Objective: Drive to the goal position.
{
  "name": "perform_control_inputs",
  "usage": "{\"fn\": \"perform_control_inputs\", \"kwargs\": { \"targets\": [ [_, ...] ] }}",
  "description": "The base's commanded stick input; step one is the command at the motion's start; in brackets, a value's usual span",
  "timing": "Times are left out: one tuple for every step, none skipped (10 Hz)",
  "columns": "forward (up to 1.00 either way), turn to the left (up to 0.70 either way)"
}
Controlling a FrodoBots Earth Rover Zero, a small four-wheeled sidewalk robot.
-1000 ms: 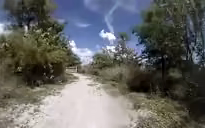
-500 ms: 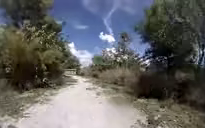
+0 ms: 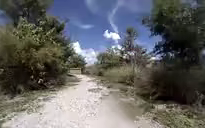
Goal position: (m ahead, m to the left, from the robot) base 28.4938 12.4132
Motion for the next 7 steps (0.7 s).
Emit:
{"fn": "perform_control_inputs", "kwargs": {
  "targets": [
    [0.84, 0.0],
    [0.84, 0.01],
    [0.84, 0.22],
    [0.84, 0.32],
    [0.84, 0.11],
    [0.84, 0.0],
    [0.84, 0.0]
  ]
}}
